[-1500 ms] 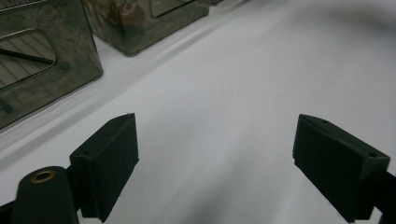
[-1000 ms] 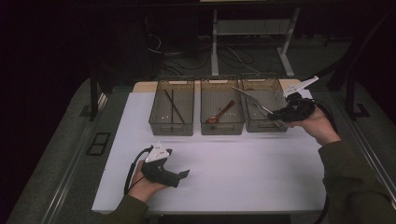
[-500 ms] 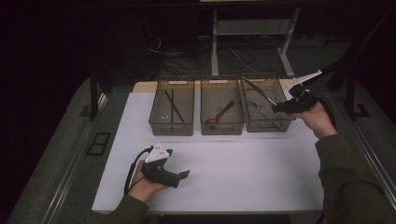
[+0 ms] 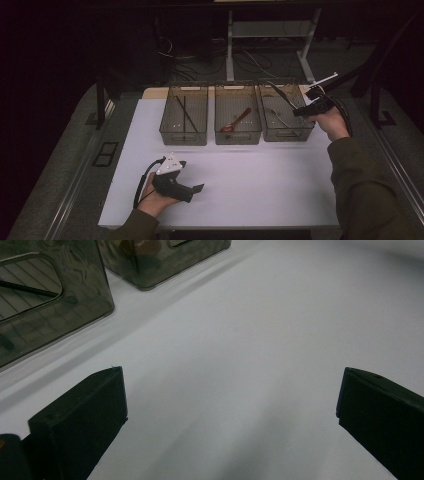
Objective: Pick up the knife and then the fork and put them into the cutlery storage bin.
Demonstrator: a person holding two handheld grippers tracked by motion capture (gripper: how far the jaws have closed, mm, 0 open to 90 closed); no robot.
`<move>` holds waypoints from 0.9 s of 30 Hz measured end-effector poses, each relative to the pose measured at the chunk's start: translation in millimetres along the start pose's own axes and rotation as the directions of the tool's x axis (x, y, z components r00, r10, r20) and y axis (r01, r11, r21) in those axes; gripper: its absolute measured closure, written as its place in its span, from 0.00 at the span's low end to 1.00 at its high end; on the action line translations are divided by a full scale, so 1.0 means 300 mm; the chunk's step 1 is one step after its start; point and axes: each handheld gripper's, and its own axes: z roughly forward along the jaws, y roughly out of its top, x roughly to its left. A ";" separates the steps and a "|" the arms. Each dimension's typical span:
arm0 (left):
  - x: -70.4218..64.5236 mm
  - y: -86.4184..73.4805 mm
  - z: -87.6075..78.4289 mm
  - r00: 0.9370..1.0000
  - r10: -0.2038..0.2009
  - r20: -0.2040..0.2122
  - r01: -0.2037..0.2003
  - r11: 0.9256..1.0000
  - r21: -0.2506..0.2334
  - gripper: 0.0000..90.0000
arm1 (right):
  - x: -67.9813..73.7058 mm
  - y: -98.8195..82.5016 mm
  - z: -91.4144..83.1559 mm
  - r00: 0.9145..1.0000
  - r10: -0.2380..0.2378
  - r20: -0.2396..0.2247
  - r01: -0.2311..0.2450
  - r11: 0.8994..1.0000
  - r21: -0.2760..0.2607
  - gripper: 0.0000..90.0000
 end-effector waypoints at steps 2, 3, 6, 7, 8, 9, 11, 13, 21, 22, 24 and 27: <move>-0.002 0.000 0.001 1.000 0.002 0.000 -0.002 1.000 0.002 0.00 | -0.004 0.002 0.021 1.000 0.018 0.005 -0.018 1.000 0.016 0.92; -0.003 0.000 0.002 1.000 0.001 0.001 -0.001 1.000 0.003 0.00 | -0.005 0.004 0.031 1.000 0.023 0.008 -0.023 0.999 0.023 0.92; -0.004 0.000 0.003 1.000 0.002 0.004 -0.002 1.000 0.005 0.00 | -0.005 0.010 0.058 0.999 0.041 0.018 -0.041 0.998 0.044 0.92; -0.005 0.000 0.003 1.000 0.006 0.006 -0.006 1.000 0.006 0.00 | -0.005 0.011 0.067 0.999 0.045 0.019 -0.046 0.998 0.050 0.92; -0.007 0.001 0.004 1.000 0.006 0.007 -0.006 1.000 0.003 0.00 | -0.005 0.013 0.075 0.998 0.051 0.026 -0.052 0.997 0.058 0.92; -0.008 0.001 0.004 1.000 0.009 0.007 -0.009 1.000 0.005 0.00 | -0.005 0.016 0.084 0.998 0.049 0.037 -0.051 0.996 0.068 0.92; -0.009 0.002 0.005 1.000 0.012 0.010 -0.012 1.000 0.005 0.00 | -0.001 0.020 0.099 0.998 0.044 0.046 -0.048 0.995 0.089 0.92; -0.009 0.003 0.005 1.000 0.015 0.011 -0.015 1.000 0.008 0.00 | 0.005 0.024 0.109 0.998 0.040 0.057 -0.046 0.992 0.115 0.92; -0.013 0.003 0.006 1.000 0.017 0.019 -0.017 1.000 0.012 0.00 | 0.017 0.025 0.145 0.997 0.010 0.082 -0.026 0.980 0.195 0.92; -0.014 0.003 0.007 1.000 0.015 0.020 -0.015 1.000 0.011 0.00 | 0.016 0.023 0.147 0.997 0.013 0.081 -0.029 0.979 0.202 0.91; -0.014 0.003 0.008 1.000 0.019 0.024 -0.019 1.000 0.015 0.00 | 0.017 0.025 0.147 0.996 0.016 0.085 -0.032 0.979 0.200 0.91; -0.015 0.002 0.010 0.999 0.019 0.027 -0.019 1.000 0.018 0.00 | 0.018 0.025 0.148 0.996 0.010 0.087 -0.027 0.979 0.202 0.89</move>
